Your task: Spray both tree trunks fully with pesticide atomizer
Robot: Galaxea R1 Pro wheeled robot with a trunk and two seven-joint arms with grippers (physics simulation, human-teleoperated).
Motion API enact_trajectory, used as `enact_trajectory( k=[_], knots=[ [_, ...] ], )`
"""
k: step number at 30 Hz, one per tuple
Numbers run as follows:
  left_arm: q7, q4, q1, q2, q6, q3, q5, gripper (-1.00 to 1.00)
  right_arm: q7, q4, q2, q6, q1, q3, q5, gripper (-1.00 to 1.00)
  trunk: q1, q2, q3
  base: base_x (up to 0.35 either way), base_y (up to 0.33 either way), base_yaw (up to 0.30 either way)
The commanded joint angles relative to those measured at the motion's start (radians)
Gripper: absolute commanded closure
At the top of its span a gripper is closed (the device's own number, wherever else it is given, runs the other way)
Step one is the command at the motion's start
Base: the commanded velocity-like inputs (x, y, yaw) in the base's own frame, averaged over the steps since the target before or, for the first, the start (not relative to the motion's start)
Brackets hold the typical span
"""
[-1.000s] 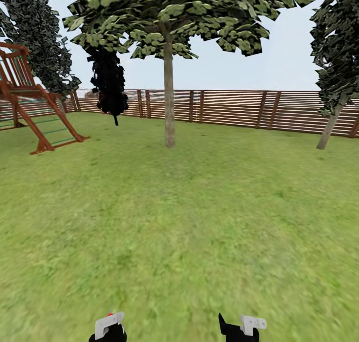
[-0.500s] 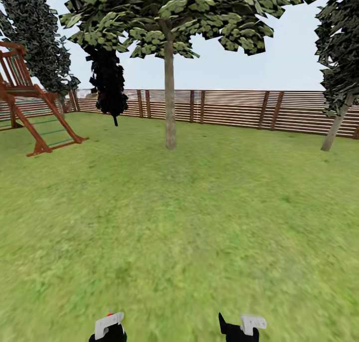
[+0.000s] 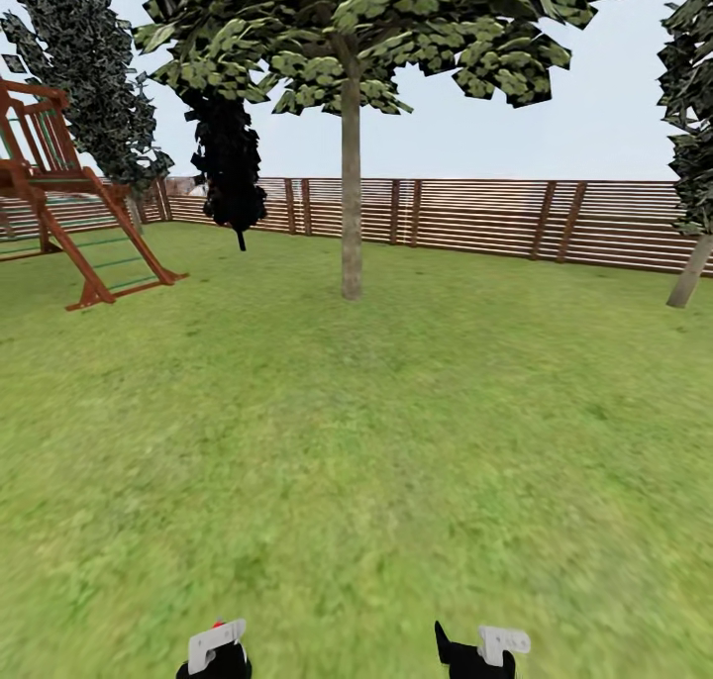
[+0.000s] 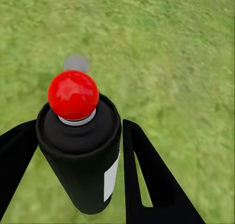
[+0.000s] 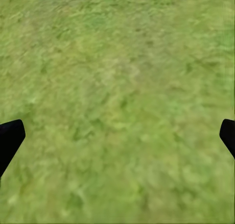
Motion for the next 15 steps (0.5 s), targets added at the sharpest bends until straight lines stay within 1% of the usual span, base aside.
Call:
enact_trajectory(
  k=[1, 4, 9, 15],
  knots=[
    [0.01, -0.001, -0.001, 0.001, -0.005, -0.009, 0.003, 1.0, 0.002, 0.001, -0.001, -0.005, -0.001, 0.006, -0.011, -1.0, 0.001, -0.002, -0.002, 0.339, 0.072, 0.003],
    [0.01, -0.002, -0.001, 0.001, -0.005, -0.008, 0.003, 1.0, 0.001, 0.001, -0.001, -0.005, -0.001, 0.006, -0.011, -1.0, 0.001, -0.002, -0.002, 0.339, 0.072, 0.009],
    [0.011, -0.002, -0.001, 0.001, -0.005, -0.008, 0.003, 1.0, 0.001, 0.001, -0.001, -0.005, -0.001, 0.005, -0.011, -1.0, 0.001, -0.002, -0.002, 0.339, 0.072, 0.06],
    [0.011, -0.001, -0.001, 0.001, -0.005, -0.009, 0.003, 1.0, 0.001, 0.001, -0.001, -0.005, -0.001, 0.004, -0.011, -1.0, 0.001, -0.002, -0.002, 0.339, 0.072, 0.009]
  ],
)
